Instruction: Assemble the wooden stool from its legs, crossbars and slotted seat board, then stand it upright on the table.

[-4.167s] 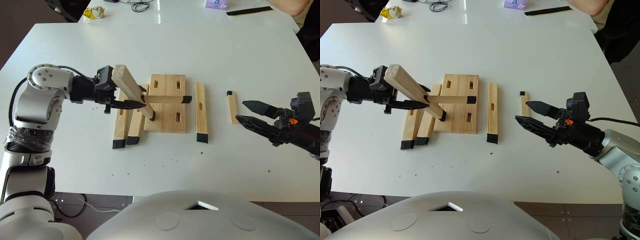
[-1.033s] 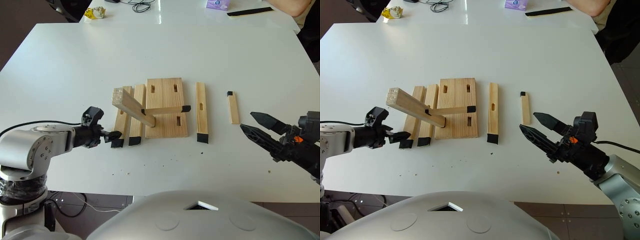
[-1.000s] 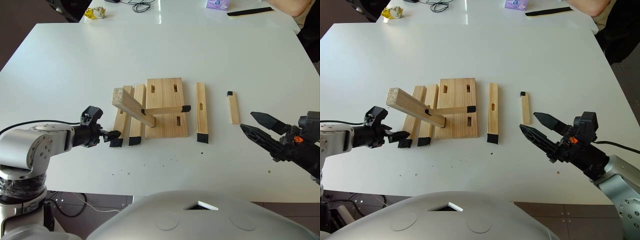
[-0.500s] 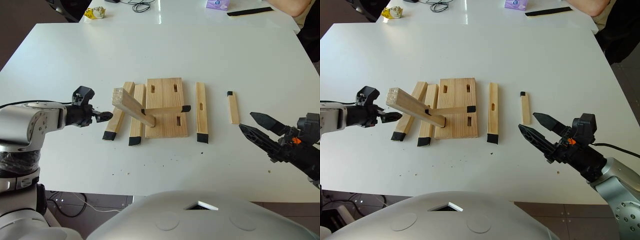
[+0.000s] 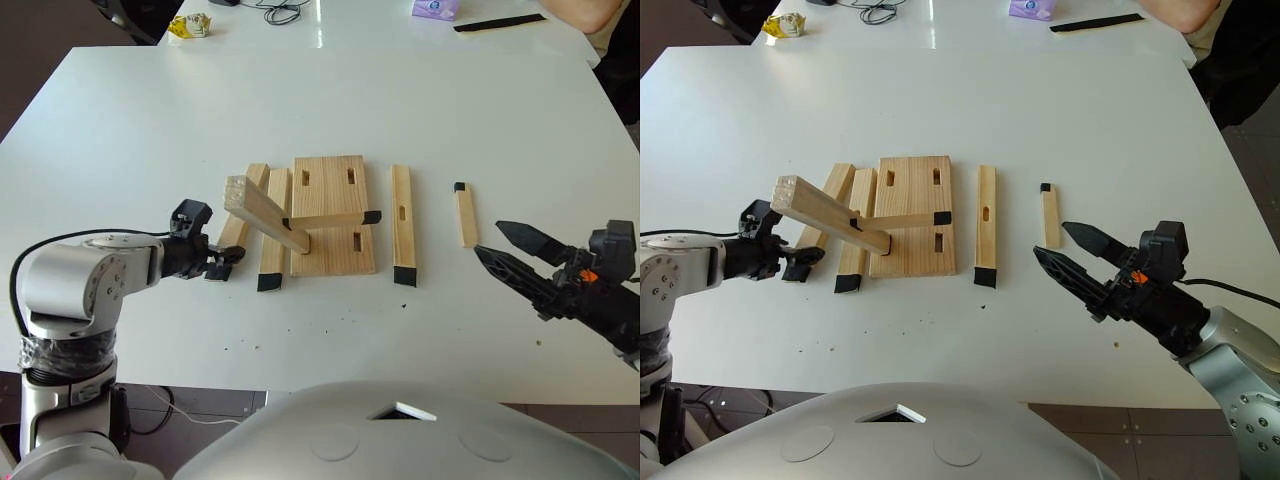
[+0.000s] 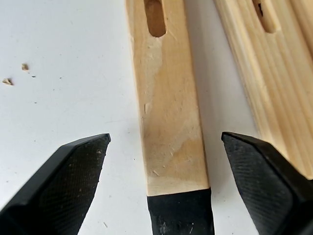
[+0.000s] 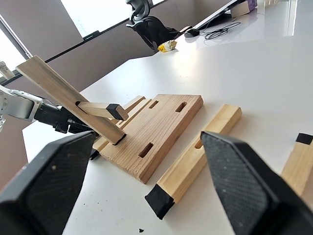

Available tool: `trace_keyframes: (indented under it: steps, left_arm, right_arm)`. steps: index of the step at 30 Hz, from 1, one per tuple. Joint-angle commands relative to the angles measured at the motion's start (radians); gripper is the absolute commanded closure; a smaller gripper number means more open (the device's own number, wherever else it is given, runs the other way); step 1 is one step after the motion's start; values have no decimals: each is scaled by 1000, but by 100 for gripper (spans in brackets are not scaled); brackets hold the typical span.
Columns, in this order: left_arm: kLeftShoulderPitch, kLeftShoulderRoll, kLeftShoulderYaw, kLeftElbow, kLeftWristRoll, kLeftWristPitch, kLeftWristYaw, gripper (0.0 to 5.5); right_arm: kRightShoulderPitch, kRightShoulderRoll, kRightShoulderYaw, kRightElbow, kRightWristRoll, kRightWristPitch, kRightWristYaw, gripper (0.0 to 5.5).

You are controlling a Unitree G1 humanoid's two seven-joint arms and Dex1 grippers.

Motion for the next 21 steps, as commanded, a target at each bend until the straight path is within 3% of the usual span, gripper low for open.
trace_keyframes:
  steps: [1,10,21]
  left_arm:
    - [39,-37,-6,-29,22,-12,26,126]
    - [76,-94,-26,13,75,-97,65,126]
    - [80,-105,-42,91,52,-127,20,277]
  right_arm:
    - [-17,-15,9,3,0,2,-11,153]
    - [-41,-37,11,25,6,11,-6,153]
    - [-54,-45,21,33,10,7,-15,153]
